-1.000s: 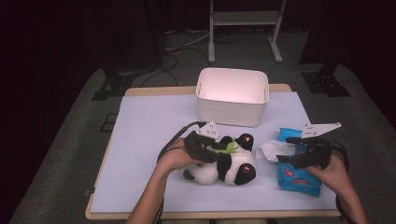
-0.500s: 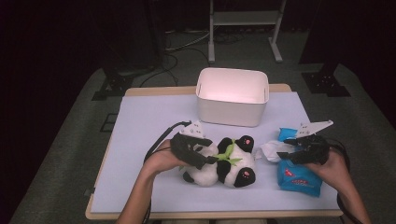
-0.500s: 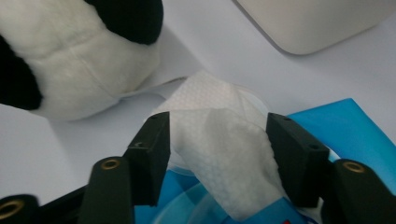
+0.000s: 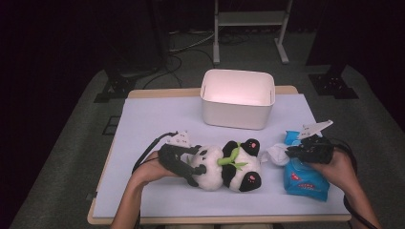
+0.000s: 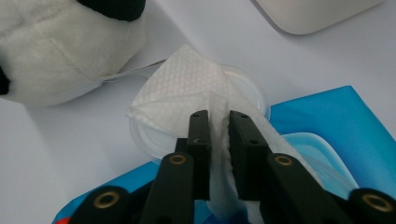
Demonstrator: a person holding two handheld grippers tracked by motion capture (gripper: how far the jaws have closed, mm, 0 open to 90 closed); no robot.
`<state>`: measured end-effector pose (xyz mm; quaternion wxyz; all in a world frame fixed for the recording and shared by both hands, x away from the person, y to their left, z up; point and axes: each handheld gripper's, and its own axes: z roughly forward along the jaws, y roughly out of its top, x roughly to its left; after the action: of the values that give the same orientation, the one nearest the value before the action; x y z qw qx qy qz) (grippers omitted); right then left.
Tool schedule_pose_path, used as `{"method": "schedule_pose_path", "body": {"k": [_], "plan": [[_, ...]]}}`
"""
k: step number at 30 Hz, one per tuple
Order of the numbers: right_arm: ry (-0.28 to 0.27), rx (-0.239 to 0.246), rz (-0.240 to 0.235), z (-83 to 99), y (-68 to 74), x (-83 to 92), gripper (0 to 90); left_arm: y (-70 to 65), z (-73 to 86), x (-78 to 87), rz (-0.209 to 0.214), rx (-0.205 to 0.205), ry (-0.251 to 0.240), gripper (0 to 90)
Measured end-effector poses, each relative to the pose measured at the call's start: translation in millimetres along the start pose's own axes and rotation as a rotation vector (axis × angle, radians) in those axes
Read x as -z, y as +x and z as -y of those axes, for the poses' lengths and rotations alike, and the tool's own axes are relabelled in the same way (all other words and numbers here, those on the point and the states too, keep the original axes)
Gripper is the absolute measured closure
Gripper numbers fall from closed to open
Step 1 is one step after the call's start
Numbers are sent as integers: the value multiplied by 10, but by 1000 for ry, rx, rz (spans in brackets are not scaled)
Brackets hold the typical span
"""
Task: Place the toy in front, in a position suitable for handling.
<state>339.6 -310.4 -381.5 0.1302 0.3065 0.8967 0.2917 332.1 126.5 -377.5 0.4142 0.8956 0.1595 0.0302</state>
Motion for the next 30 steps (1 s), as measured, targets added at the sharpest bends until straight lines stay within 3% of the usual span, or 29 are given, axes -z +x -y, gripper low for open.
{"method": "schedule_pose_path", "body": {"k": [4, 12, 20, 25, 30], "plan": [[-3, -21, -16, 8, -29, 20, 844, 11, 50, -20, 3, -1, 8, 197], [-86, -58, -69, -9, -52, 203, 852, 18, 96, -25, 4, 2, 9, 192], [-126, -33, -105, -145, 31, 310, 853, 19, 130, -34, 4, 9, 14, 182], [-176, -22, -166, -260, 99, 348, 852, 20, 139, -32, 7, 11, 13, 182], [-223, 38, -243, -525, 298, 343, 851, 12, 141, -42, 8, 12, 11, 174]]}}
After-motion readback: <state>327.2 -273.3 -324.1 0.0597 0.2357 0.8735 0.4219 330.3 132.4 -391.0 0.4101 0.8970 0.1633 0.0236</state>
